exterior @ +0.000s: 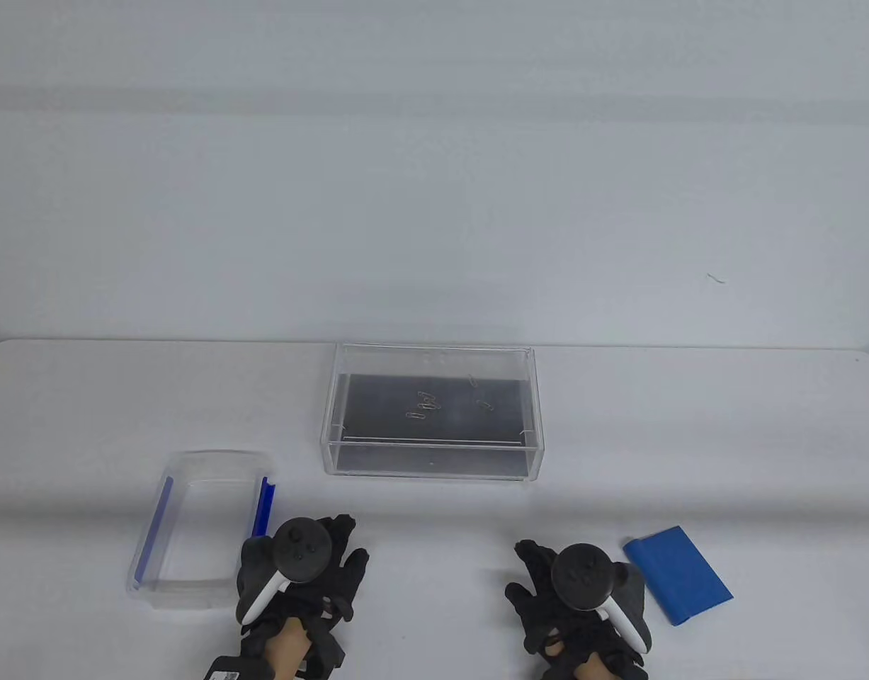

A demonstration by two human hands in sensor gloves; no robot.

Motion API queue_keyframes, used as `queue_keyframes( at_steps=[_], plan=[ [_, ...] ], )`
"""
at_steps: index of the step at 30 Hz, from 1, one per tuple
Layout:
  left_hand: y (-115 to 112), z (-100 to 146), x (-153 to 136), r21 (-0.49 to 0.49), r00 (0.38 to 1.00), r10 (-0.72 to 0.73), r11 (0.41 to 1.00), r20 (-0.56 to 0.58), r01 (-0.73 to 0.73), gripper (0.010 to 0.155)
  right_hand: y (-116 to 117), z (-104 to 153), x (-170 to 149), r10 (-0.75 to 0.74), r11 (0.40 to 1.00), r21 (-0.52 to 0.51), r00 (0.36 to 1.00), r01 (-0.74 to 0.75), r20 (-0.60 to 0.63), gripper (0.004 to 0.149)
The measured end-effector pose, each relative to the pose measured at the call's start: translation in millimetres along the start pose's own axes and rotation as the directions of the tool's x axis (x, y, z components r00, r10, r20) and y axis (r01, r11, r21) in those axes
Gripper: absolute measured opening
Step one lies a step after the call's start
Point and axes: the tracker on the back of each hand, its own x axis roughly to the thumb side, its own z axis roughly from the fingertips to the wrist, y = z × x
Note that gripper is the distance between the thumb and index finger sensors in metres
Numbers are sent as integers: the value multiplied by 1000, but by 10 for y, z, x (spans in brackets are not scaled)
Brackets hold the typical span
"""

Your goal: Scrape paper clips from drawer organizer into plastic box

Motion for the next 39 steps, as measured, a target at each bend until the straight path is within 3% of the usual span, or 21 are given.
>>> queue_keyframes(
  at_steps=[20, 29, 39],
  plan=[
    [-56, 15, 18, -35, 1000, 20, 999, -10, -21, 67, -1, 8, 69, 37, 999, 27, 999, -37, 28, 66],
    [-42, 27, 4, -30, 999, 37, 999, -11, -37, 67, -281, 13, -116, 50, 990, -129, 998, -54, -35, 66],
    [-42, 36, -3, -50, 999, 38, 998, -18, -39, 67, -796, 155, -697, 60, 916, -364, 954, -169, -294, 64]
  ],
)
